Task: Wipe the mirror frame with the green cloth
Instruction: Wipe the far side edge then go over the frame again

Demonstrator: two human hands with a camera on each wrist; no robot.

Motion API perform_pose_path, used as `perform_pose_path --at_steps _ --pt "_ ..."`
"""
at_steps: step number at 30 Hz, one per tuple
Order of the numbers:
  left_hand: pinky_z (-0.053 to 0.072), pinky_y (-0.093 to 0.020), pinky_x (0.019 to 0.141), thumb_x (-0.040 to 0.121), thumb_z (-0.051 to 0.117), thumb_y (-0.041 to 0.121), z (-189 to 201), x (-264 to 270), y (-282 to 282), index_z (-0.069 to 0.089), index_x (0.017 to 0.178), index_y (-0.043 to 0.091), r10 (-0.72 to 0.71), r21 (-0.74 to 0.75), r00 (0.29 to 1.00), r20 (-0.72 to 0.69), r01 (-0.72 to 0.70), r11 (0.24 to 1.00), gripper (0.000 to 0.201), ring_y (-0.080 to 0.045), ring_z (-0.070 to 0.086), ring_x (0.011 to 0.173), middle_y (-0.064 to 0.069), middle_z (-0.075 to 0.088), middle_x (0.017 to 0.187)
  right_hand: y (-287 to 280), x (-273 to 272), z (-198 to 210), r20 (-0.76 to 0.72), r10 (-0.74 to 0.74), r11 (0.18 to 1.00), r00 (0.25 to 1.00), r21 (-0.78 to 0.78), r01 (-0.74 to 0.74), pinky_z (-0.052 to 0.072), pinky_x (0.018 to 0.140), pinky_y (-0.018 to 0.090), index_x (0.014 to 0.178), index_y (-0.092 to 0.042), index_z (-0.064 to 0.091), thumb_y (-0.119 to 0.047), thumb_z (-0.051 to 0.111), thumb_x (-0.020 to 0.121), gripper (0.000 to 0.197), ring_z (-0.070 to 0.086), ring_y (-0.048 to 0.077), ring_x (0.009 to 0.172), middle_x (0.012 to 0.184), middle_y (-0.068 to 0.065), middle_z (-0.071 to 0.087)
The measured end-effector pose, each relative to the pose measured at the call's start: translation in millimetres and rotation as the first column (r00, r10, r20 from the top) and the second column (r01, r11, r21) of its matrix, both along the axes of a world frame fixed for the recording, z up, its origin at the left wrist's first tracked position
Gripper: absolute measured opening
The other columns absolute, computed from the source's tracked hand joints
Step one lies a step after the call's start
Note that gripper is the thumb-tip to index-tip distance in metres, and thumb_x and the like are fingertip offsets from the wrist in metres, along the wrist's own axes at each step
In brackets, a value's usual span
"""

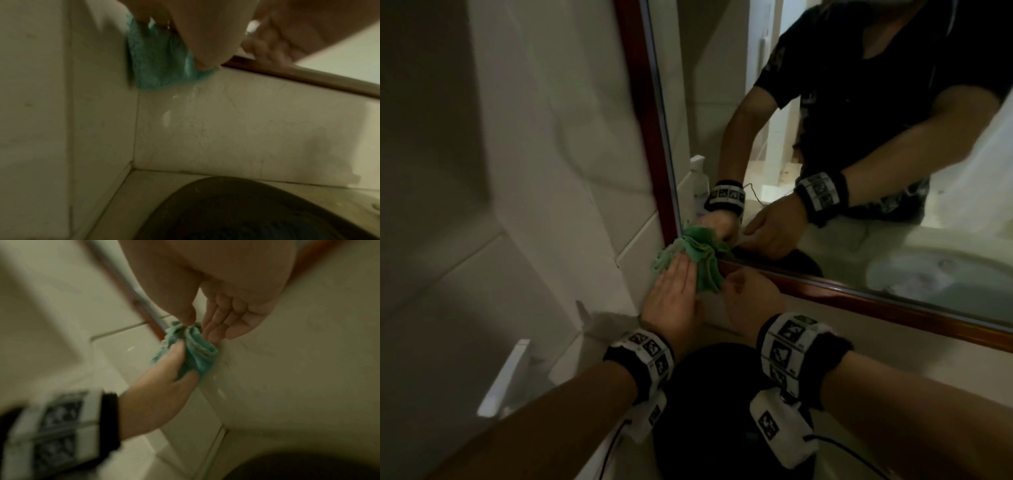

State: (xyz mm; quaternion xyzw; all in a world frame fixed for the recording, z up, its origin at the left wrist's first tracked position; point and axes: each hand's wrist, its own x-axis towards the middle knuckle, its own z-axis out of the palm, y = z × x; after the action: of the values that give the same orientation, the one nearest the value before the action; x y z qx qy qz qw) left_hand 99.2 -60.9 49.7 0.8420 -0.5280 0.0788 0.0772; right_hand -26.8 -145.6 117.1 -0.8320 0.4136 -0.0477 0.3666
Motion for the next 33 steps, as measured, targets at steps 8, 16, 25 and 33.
perform_pose_path --at_steps 8,16,25,33 --pt "-0.011 -0.037 0.113 0.096 0.011 0.020 43.2 -0.2 -2.4 -0.015 0.144 0.000 0.139 0.084 0.927 0.348 -0.179 0.980 0.059 -0.028 -0.009 0.145 -0.007 -0.028 0.147 8.9 22.5 -1.8 -0.071 0.356 0.880 0.932 -0.311 -0.360 0.029 0.114 0.041 0.150 -0.011 0.019 -0.026 0.044 0.096 0.061 0.023 0.027 0.140 0.153 0.008 0.025" --pt "-0.008 -0.037 0.115 0.102 0.011 0.027 118.2 8.4 7.5 -0.012 0.147 0.001 0.075 0.186 0.826 0.558 -0.212 0.959 0.057 -0.024 -0.012 0.145 -0.011 -0.017 0.157 22.1 62.2 22.7 0.182 0.374 0.860 0.909 -0.436 -0.266 0.034 0.109 0.038 0.140 -0.007 0.037 -0.024 0.051 0.087 0.058 0.038 0.030 0.129 0.140 0.013 0.038" --pt "0.007 -0.036 0.116 0.098 0.024 0.024 199.2 -1.0 9.0 0.014 0.151 0.009 0.009 0.156 0.826 0.563 -0.117 0.981 0.056 -0.021 0.005 0.146 -0.007 0.009 0.159 28.1 49.2 45.4 0.311 0.238 0.898 0.920 -0.430 -0.087 0.027 0.115 0.033 0.145 -0.013 0.031 -0.022 0.055 0.085 0.065 0.030 0.028 0.134 0.145 0.011 0.032" --pt "0.003 -0.036 0.117 0.100 0.020 0.030 228.6 5.8 9.3 0.003 0.152 0.008 -0.011 0.213 0.758 0.652 -0.170 0.962 0.058 -0.022 -0.002 0.146 -0.007 0.002 0.160 37.6 64.7 44.1 0.333 0.292 0.947 0.896 -0.234 -0.221 0.036 0.110 0.032 0.154 -0.012 0.001 -0.011 0.051 0.090 0.081 0.031 0.029 0.140 0.160 0.008 0.010"
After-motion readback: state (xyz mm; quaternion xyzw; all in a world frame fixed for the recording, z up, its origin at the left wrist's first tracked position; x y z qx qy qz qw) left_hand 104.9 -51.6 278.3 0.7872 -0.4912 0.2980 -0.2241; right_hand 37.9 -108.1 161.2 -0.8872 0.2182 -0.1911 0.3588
